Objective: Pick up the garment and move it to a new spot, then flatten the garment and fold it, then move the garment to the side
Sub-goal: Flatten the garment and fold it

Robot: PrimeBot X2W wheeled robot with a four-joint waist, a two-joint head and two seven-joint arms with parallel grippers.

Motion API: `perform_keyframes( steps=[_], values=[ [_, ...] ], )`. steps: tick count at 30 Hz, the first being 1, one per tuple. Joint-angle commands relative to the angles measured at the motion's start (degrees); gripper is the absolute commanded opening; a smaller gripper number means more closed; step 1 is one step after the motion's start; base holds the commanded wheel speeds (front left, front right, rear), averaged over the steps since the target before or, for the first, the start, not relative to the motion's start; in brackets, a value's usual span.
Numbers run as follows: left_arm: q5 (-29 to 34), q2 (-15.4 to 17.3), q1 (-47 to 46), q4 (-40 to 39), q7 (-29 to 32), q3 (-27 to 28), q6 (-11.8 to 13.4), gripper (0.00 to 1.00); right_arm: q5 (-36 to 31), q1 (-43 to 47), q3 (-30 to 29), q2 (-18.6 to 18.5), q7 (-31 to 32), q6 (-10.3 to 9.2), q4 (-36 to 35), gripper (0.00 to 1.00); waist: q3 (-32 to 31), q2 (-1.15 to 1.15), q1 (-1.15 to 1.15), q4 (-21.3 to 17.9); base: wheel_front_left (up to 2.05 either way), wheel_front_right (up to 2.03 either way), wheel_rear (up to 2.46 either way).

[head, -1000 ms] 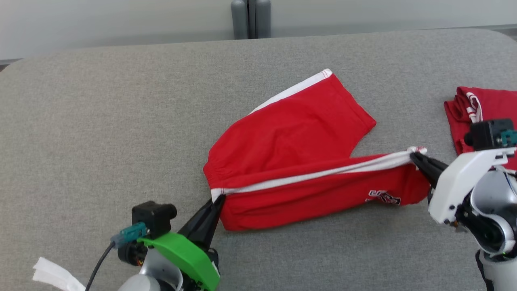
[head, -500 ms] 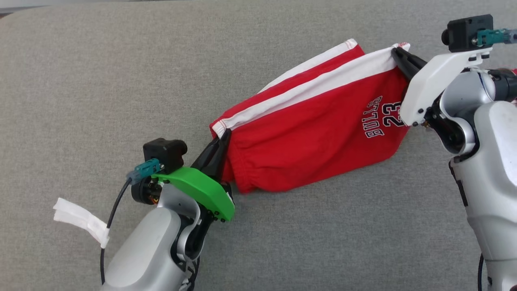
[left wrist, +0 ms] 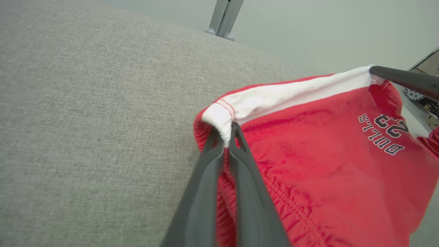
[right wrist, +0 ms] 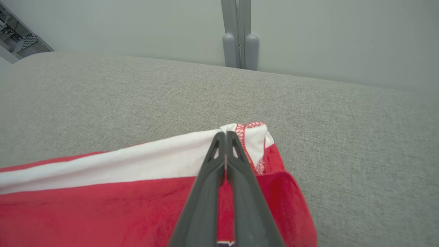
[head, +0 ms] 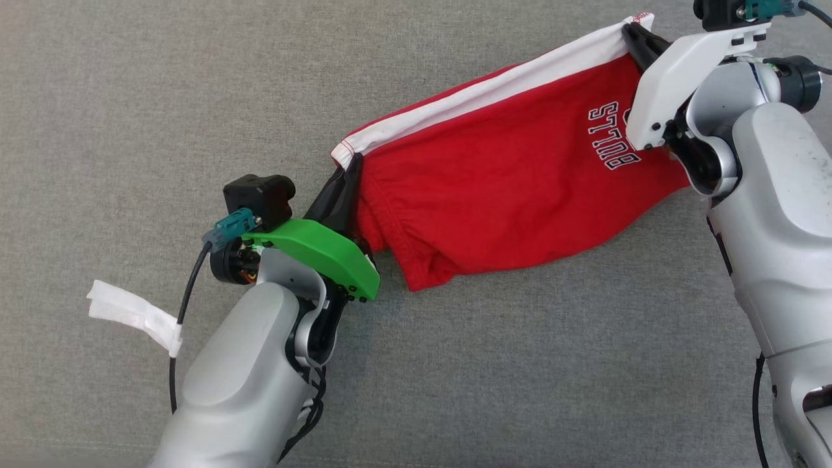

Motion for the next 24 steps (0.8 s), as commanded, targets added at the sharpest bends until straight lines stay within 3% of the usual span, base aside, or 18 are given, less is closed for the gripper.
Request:
perform_keyframes(
  steps=[1,2,3,4,12,16,20,24],
  values=[
    [-0.3,-0.2,-1.3,0.7,-0.7,0.1,-0.2,0.75,-0.4,-1.3,0.3,0.2,-0.7,-0.09,1.3,0.0,0.5,0.0,0.0,0.4,0.0,0.0,0.0],
    [-0.3,-0.3,-1.5,1.1,-0.9,0.1,-0.2,1.0,-0.5,-1.8,0.4,0.2,-1.1,-0.09,2.0,0.0,0.6,0.0,0.0,0.4,0.0,0.0,0.0],
    [-0.4,-0.5,-1.8,1.6,-1.4,0.1,-0.2,1.0,-0.5,-2.3,0.5,0.3,-1.6,-0.09,2.9,0.38,0.6,0.0,0.0,0.4,0.0,0.0,0.0],
    [-0.5,-0.6,-1.9,2.0,-1.7,0.1,-0.2,1.0,-0.5,-2.6,0.5,0.4,-2.3,-0.09,3.5,1.0,0.6,0.0,0.0,0.4,0.0,0.0,0.0],
    [-0.2,-0.9,-1.4,4.2,-4.4,-0.5,-0.9,1.0,2.0,-3.7,1.9,0.7,-3.9,-0.09,7.7,1.0,-1.7,0.0,0.0,0.1,0.0,0.0,0.0],
    [1.5,1.0,1.1,2.8,-6.8,0.0,-0.8,1.0,3.8,-2.2,2.7,-0.3,-2.7,-0.09,8.3,1.0,-4.2,0.0,0.0,-0.2,0.0,0.0,0.0],
    [3.4,2.6,5.1,-1.1,-8.3,3.0,-0.6,1.0,5.5,-0.3,2.4,-1.4,-2.0,-0.09,9.0,1.0,-7.1,0.0,0.0,-0.4,0.0,0.0,0.0],
    [9.5,2.9,10.8,-8.8,-8.2,9.3,-1.2,1.0,6.3,1.3,1.2,-1.9,-1.6,-0.09,10.7,1.0,-9.1,0.0,0.0,0.1,0.0,0.0,0.0]
  ],
)
